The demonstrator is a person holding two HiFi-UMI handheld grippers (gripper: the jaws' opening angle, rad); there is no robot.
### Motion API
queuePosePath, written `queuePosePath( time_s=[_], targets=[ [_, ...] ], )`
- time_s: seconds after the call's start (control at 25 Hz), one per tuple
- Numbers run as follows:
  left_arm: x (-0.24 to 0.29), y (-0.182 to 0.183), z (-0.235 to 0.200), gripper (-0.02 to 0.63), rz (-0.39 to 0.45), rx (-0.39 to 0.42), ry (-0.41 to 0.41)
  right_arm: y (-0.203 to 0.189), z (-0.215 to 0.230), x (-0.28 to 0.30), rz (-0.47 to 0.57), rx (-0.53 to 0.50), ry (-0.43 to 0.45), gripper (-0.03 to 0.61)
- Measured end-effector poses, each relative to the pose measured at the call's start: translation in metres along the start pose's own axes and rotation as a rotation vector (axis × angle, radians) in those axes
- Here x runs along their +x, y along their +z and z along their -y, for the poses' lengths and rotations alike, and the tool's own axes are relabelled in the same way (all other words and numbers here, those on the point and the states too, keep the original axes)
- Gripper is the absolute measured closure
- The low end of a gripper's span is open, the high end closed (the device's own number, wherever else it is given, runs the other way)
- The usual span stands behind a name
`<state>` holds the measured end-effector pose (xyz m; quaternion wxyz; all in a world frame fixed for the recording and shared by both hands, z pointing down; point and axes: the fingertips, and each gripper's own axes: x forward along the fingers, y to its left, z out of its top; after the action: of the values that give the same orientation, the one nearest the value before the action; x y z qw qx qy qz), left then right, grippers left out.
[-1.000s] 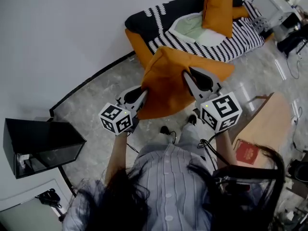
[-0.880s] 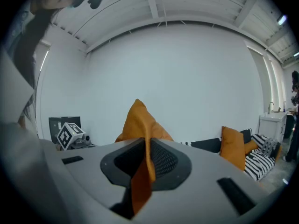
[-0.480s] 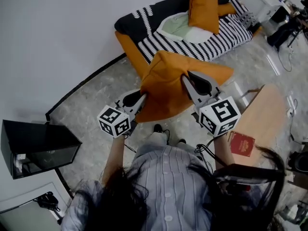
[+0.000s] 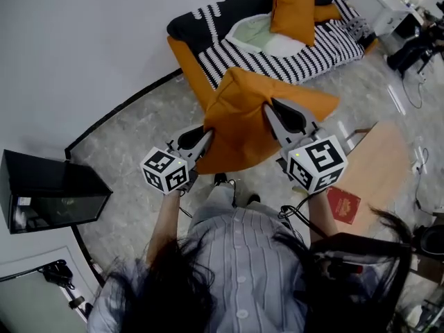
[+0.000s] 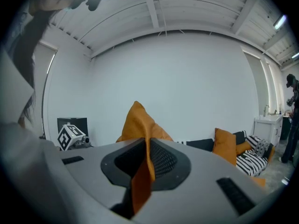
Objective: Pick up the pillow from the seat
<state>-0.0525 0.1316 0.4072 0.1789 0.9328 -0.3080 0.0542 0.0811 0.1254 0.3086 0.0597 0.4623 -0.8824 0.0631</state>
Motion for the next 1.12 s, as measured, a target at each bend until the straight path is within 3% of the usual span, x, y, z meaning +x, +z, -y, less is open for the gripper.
queuePosePath(
  time_s=[0.64, 1.12],
  targets=[
    [-0.013, -0.006, 0.040, 0.557, 0.028, 0.010, 0.012, -0.001, -0.012, -0.046, 0.031, 0.014, 0.001, 0.535],
    [-0.003, -0.002, 0.029, 0.558, 0.021, 0.008, 0.000, 0.001, -0.003, -0.033, 0.036, 0.019, -0.009, 0.537]
  ],
)
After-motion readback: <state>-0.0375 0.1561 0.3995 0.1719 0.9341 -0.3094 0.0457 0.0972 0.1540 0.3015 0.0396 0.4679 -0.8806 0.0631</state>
